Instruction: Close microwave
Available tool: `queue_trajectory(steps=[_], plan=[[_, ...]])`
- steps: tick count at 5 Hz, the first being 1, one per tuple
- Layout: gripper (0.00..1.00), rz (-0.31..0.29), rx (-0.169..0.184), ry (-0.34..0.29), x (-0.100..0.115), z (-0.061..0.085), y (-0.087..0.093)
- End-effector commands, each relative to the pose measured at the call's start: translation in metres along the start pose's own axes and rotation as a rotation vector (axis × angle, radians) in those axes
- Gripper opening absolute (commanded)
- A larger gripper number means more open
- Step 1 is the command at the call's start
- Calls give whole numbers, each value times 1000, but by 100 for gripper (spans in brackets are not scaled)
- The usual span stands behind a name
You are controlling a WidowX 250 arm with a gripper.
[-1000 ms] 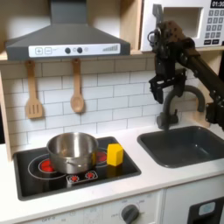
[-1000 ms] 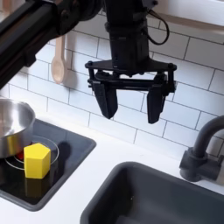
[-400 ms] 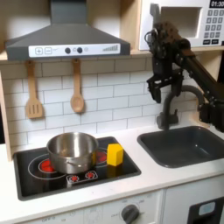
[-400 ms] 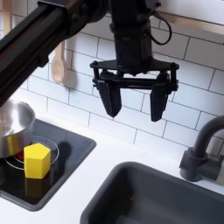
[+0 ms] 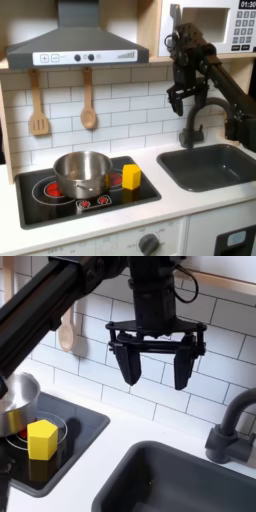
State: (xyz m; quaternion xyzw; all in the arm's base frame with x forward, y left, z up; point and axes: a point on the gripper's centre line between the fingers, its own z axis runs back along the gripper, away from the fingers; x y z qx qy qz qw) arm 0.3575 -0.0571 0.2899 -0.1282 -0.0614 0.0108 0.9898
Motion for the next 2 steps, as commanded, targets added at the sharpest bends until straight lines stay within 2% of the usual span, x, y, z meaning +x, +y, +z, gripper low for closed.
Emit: queue_trajectory(steps=[1, 2], plan=[[100, -7, 15, 26, -10, -5, 3], [100, 3, 7, 33, -8, -7, 5]])
